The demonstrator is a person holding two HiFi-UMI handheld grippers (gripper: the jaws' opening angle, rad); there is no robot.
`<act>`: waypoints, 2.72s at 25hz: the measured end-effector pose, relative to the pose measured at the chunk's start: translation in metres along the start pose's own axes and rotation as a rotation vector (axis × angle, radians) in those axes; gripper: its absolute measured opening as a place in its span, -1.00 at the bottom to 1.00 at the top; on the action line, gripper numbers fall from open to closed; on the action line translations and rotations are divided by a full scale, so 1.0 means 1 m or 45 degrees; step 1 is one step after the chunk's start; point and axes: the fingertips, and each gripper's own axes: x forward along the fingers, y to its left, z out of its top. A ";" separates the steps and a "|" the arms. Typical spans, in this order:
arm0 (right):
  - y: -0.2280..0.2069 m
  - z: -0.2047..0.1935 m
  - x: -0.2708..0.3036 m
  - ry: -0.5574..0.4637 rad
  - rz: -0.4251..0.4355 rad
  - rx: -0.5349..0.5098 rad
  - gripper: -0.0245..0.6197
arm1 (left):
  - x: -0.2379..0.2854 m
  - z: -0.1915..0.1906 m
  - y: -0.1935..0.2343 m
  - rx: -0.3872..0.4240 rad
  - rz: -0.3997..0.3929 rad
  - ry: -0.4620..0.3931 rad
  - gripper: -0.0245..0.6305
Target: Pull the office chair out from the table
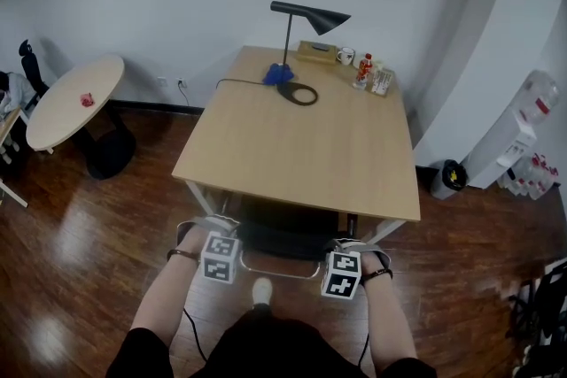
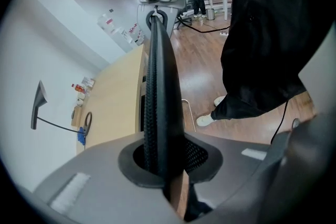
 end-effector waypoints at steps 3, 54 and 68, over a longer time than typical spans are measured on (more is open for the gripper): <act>0.016 0.001 -0.004 -0.001 -0.001 -0.009 -0.76 | -0.004 0.004 -0.014 -0.007 0.020 0.005 -0.76; 0.256 0.042 -0.074 0.029 -0.003 0.083 -0.74 | -0.104 0.048 -0.239 0.041 0.028 -0.032 -0.77; 0.307 0.049 -0.093 0.025 -0.026 0.092 -0.74 | -0.129 0.060 -0.287 0.052 0.042 -0.034 -0.77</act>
